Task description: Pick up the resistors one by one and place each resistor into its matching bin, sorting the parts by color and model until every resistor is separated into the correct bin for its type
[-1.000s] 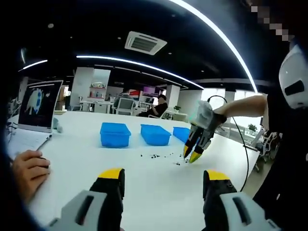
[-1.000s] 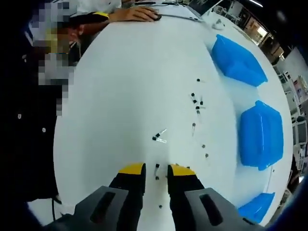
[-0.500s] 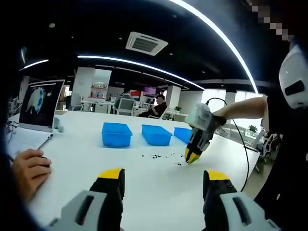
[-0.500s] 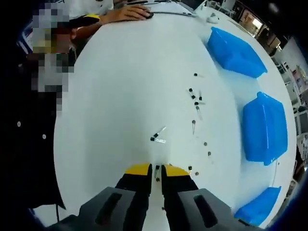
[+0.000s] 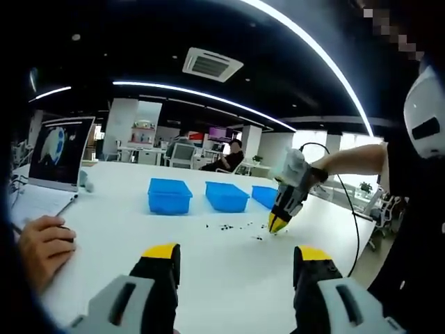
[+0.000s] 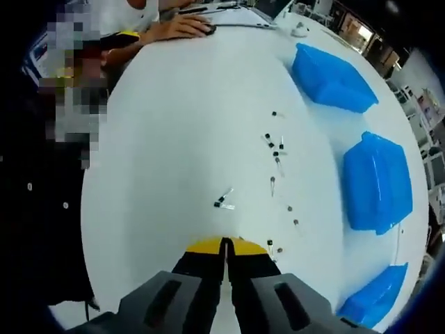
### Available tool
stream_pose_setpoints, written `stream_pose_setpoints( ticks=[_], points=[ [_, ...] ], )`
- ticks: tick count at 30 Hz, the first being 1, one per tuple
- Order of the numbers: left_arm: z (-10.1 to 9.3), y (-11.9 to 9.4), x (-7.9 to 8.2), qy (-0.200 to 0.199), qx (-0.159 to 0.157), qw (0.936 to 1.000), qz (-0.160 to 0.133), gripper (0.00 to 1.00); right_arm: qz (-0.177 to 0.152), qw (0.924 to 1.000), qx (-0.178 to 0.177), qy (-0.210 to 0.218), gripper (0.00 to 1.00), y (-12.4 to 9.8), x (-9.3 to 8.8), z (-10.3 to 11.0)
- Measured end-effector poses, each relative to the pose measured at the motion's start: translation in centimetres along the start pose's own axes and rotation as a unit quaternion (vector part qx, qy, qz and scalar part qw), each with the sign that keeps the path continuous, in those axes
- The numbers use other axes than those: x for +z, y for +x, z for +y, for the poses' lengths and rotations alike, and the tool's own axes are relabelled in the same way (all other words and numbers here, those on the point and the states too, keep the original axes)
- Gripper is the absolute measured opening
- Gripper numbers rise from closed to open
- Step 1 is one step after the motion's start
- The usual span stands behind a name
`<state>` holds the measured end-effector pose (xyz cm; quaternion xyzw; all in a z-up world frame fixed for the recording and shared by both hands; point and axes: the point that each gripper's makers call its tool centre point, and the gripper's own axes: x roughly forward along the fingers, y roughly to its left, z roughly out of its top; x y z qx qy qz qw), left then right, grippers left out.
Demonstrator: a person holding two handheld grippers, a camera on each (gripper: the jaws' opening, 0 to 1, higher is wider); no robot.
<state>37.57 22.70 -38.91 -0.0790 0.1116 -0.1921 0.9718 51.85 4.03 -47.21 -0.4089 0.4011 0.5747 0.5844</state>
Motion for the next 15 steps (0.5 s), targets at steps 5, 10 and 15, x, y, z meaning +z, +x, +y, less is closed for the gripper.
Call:
stream_pose_setpoints(
  ticks=[5, 10, 15],
  points=[
    [0.0, 0.0, 0.3, 0.002, -0.001, 1.0000, -0.002, 0.67, -0.075, 0.9956, 0.001, 0.055, 0.05, -2.8, 1.7, -0.3],
    [-0.2, 0.1, 0.6, 0.004, -0.003, 1.0000, -0.007, 0.67, -0.168, 0.9804, -0.029, 0.100, 0.05, -5.9, 2.6, -0.8],
    [-0.4, 0.5, 1.0, 0.008, -0.005, 0.9999, -0.007, 0.67, -0.300, 0.9394, -0.079, 0.145, 0.05, -10.1, 3.0, -1.1]
  ],
)
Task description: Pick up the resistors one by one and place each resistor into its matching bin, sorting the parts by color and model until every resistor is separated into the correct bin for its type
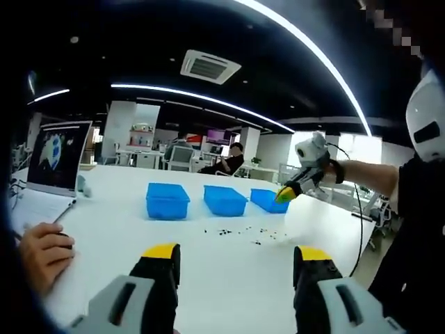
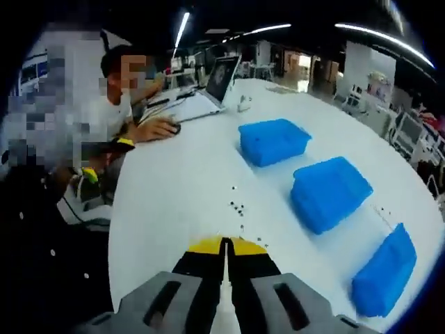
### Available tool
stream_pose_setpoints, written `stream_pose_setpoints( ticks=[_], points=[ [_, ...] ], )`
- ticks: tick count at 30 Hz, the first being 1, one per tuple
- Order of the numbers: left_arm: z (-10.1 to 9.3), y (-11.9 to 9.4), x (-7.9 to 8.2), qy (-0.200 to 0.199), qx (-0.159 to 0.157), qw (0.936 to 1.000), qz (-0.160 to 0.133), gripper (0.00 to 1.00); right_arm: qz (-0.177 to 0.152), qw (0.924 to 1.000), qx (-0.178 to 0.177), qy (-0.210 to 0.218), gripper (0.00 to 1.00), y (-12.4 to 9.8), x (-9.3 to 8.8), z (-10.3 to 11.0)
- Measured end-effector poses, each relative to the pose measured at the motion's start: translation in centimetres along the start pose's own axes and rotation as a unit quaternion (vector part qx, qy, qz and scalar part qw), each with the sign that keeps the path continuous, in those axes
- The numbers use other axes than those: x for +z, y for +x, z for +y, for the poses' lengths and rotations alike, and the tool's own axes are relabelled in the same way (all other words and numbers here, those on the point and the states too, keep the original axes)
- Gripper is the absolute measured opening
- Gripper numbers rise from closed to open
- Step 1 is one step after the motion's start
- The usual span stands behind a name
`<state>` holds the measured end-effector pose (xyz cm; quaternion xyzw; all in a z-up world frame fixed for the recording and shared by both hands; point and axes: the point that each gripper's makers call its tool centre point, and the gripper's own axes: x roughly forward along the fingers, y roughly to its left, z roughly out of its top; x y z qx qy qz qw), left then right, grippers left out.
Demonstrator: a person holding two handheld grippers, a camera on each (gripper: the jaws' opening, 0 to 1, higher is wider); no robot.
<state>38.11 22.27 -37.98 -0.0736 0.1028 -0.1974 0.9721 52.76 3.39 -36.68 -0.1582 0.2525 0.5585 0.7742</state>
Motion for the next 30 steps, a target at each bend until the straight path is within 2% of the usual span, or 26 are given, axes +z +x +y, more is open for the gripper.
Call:
stream_pose_setpoints(
  ticks=[3, 6, 8, 11, 12, 13, 18, 23, 27, 30],
  points=[
    [-0.3, 0.2, 0.3, 0.003, -0.003, 1.0000, 0.000, 0.67, -0.077, 0.9963, -0.035, 0.019, 0.05, -2.0, 1.0, -0.3],
    [-0.4, 0.5, 0.4, 0.005, -0.004, 1.0000, 0.001, 0.67, -0.125, 0.9896, -0.067, 0.020, 0.05, -3.6, 1.3, -0.6],
    [-0.5, 0.6, 0.5, 0.006, -0.004, 1.0000, 0.002, 0.67, -0.159, 0.9821, -0.100, 0.019, 0.05, -4.7, 1.7, -0.7],
    [-0.6, 0.7, 0.7, 0.009, -0.004, 1.0000, 0.001, 0.67, -0.201, 0.9719, -0.121, 0.018, 0.05, -5.7, 1.8, 0.2],
    [-0.7, 0.7, 0.7, 0.008, -0.004, 1.0000, 0.001, 0.67, -0.215, 0.9654, -0.148, 0.012, 0.05, -6.1, 1.8, 0.1],
    [-0.7, 0.7, 0.7, 0.009, -0.004, 1.0000, 0.001, 0.67, -0.225, 0.9615, -0.157, 0.013, 0.05, -6.2, 1.9, 0.2],
    [-0.7, 0.8, 0.6, 0.009, -0.006, 0.9999, 0.003, 0.67, -0.254, 0.9496, -0.182, 0.016, 0.05, -6.0, 2.4, 0.6],
    [-1.0, 0.9, 0.7, 0.011, -0.011, 0.9999, 0.004, 0.67, -0.283, 0.9368, -0.205, 0.022, 0.05, -5.7, 4.0, -0.3],
    [-1.1, 0.8, 0.8, 0.011, -0.012, 0.9999, 0.002, 0.67, -0.291, 0.9321, -0.215, 0.017, 0.05, -4.8, 5.7, -1.7],
    [-1.2, 0.6, 0.9, 0.011, -0.012, 0.9999, 0.000, 0.67, -0.288, 0.9316, -0.221, 0.008, 0.05, -3.4, 7.3, -3.6]
  ],
)
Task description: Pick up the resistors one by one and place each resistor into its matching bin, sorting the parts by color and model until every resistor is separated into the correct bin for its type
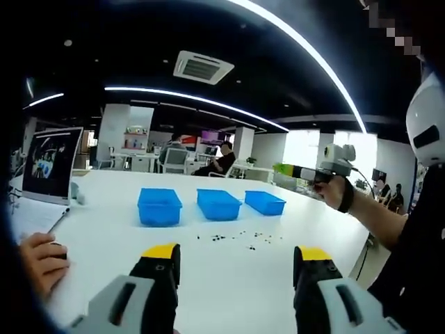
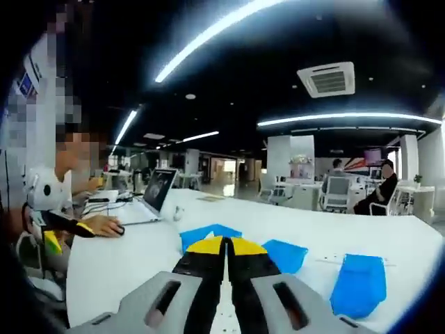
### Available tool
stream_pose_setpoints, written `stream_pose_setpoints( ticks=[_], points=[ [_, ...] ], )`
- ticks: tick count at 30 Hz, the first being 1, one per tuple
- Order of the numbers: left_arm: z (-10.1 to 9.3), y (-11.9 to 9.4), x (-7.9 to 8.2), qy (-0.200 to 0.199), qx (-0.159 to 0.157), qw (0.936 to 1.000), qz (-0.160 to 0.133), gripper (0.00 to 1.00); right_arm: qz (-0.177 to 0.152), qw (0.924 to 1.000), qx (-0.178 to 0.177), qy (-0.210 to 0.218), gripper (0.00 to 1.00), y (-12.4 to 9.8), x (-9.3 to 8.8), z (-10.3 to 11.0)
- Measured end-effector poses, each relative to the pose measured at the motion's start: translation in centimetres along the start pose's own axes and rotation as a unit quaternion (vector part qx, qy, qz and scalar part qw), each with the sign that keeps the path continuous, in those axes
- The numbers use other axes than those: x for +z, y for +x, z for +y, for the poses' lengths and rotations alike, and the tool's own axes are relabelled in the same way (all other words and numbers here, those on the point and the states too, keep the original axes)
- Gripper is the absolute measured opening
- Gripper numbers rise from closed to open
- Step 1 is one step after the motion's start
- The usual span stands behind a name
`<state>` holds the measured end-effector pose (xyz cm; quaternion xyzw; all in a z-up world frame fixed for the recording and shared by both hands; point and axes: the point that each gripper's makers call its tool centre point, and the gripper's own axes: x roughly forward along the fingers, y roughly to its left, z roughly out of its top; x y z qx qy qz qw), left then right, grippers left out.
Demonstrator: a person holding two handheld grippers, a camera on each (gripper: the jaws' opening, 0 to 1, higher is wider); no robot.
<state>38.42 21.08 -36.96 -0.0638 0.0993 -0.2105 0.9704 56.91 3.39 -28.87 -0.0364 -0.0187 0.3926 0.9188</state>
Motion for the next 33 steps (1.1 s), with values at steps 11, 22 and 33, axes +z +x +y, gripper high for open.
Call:
stream_pose_setpoints(
  ticks=[11, 22, 33],
  points=[
    [-0.1, -1.1, 0.0, -0.003, 0.007, 0.9999, -0.007, 0.67, 0.028, 0.9987, -0.042, -0.006, 0.05, 10.1, -0.6, -5.6],
    [0.6, -2.0, 0.4, -0.002, 0.019, 0.9997, -0.013, 0.67, 0.068, 0.9955, -0.065, -0.010, 0.05, 14.6, -2.9, -8.5],
    [0.5, -2.4, 0.3, 0.002, 0.024, 0.9996, -0.011, 0.67, 0.081, 0.9931, -0.077, -0.035, 0.38, 14.1, -4.5, -8.1]
  ],
)
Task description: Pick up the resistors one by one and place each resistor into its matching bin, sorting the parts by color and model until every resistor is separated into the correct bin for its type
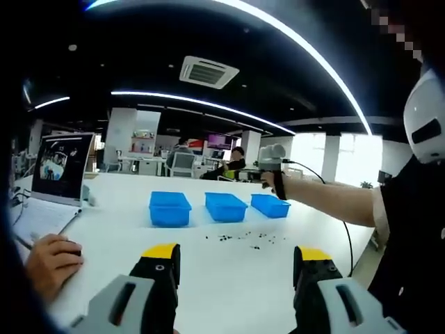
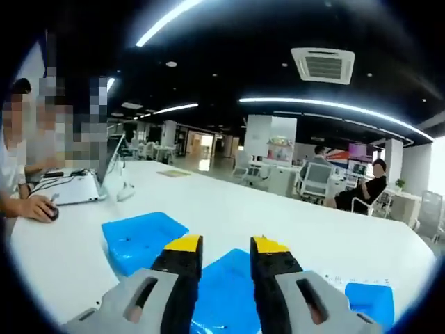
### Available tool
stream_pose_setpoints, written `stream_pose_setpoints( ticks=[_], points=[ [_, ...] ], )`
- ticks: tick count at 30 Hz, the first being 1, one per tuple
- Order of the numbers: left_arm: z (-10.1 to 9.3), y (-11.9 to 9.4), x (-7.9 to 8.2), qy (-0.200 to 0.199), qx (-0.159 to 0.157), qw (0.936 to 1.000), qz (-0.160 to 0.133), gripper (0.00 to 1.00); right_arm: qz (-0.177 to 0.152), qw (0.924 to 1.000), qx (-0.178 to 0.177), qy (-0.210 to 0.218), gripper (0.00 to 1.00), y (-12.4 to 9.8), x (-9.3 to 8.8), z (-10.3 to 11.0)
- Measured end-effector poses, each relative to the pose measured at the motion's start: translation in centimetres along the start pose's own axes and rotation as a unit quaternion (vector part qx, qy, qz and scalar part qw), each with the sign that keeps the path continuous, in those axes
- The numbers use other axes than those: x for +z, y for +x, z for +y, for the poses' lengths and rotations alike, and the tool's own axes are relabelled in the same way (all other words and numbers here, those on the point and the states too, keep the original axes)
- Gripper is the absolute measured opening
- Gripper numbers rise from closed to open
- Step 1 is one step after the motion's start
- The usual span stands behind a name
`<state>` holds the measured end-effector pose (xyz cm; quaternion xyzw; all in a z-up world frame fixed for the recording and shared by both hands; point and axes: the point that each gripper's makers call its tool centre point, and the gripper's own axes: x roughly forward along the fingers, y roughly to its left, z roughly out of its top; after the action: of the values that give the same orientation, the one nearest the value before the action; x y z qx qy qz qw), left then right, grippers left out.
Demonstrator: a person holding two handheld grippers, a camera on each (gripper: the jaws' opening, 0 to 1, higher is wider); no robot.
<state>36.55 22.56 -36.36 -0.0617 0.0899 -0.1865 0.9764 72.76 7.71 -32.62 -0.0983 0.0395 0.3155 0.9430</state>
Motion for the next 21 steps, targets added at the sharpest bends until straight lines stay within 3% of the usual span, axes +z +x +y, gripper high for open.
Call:
stream_pose_setpoints(
  ticks=[10, 15, 20, 21],
  points=[
    [-0.5, 0.4, 0.3, 0.005, -0.007, 1.0000, -0.001, 0.67, -0.018, 0.9998, 0.009, -0.006, 0.42, -3.7, 1.3, 0.0],
    [-0.7, 0.8, 0.5, 0.008, -0.011, 0.9999, -0.004, 0.67, -0.028, 0.9993, 0.017, -0.017, 0.42, -8.0, 1.5, 0.4],
    [-0.8, 1.4, 0.5, 0.010, -0.016, 0.9998, -0.005, 0.67, -0.044, 0.9984, 0.029, -0.022, 0.42, -13.6, 1.6, 1.3],
    [-0.9, 1.6, 0.5, 0.011, -0.019, 0.9997, -0.004, 0.67, -0.047, 0.9982, 0.032, -0.021, 0.42, -14.0, 1.4, 0.6]
  ],
)
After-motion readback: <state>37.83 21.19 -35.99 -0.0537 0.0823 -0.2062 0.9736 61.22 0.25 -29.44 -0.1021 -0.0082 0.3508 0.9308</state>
